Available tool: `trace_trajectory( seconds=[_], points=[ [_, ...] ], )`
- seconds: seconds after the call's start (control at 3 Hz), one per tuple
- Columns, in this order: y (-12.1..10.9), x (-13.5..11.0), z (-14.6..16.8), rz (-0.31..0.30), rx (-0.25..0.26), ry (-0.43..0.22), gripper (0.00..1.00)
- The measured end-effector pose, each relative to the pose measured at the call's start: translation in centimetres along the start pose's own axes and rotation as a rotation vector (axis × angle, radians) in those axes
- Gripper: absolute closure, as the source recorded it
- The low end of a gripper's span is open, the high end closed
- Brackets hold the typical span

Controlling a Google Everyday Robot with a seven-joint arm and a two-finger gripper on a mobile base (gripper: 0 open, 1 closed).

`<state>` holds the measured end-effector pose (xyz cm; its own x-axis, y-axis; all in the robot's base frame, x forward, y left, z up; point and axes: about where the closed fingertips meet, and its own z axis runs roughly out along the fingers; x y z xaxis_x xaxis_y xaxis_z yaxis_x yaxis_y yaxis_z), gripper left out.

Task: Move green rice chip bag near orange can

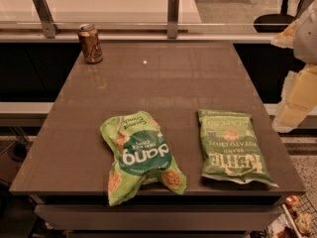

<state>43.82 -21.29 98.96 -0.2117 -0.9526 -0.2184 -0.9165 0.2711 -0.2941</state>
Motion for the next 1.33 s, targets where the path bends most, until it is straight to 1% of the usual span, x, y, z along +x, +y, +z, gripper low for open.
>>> trace_trajectory(
  seconds=[0.33, 0.67, 1.0, 1.33],
  points=[
    [0.0, 0.0, 0.0, 0.000, 0.000, 0.000, 0.00],
    [-0.2, -2.4, 1.7, -0.003, -0.003, -0.035, 0.00],
    [0.8, -5.6, 4.7, -0.001, -0.029, -0.079, 0.00],
    [3.3, -8.7, 8.1, 0.020, -0.071, -0.128, 0.00]
  ],
)
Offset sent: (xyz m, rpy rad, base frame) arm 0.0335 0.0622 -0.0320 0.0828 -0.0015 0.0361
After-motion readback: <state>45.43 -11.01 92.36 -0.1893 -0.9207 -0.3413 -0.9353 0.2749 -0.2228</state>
